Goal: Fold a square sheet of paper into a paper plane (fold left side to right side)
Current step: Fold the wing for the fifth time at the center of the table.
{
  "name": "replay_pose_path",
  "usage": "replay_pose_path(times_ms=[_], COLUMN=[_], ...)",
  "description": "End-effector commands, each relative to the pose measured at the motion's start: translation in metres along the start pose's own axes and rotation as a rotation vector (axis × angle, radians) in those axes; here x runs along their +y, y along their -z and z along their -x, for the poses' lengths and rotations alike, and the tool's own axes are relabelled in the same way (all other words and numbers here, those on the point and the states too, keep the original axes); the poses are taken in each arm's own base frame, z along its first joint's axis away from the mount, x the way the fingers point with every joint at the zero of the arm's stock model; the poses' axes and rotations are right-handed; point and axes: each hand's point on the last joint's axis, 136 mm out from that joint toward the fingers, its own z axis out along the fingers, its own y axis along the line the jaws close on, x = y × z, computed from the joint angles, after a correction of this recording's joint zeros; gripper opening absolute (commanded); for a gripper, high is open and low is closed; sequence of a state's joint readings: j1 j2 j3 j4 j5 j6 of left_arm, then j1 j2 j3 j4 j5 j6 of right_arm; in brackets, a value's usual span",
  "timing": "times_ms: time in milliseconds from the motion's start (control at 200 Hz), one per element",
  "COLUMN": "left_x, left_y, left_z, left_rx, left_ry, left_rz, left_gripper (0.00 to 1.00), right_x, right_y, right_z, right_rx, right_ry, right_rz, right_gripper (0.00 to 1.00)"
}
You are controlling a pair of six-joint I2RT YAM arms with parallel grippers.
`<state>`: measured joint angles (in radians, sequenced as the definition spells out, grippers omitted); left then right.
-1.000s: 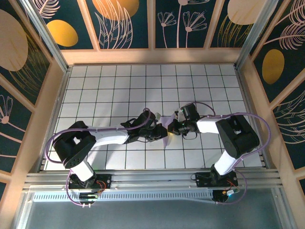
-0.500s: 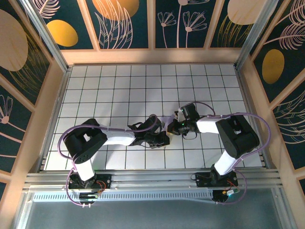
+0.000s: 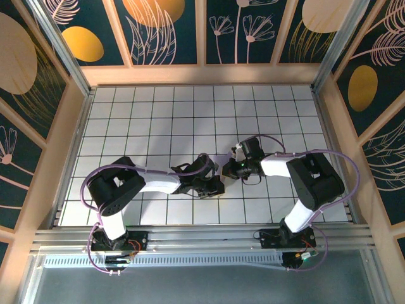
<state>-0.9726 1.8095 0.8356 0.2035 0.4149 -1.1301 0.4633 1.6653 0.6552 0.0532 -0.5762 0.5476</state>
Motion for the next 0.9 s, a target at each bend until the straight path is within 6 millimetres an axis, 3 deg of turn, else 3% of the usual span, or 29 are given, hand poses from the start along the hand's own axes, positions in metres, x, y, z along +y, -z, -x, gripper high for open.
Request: replay_pose_path(times_ms=[0,896], left_x=[0.0174,0.0263], left_y=[-0.0029,-0.0040], left_z=[-0.0072,-0.0130], left_rx=[0.026,0.039], left_ry=[0.051,0.064], left_rz=[0.043,0.047], left_gripper=[0.06,0.06], right_x=[-0.0688,-0.0723], right_y=[-0.0064,-0.0085], right_z=[-0.0280,-0.0279], right_rx=[0.056,0.067], right_ry=[-0.066,-0.064], right_rz=[-0.277,-0.294], right_gripper=[0.00,0.00])
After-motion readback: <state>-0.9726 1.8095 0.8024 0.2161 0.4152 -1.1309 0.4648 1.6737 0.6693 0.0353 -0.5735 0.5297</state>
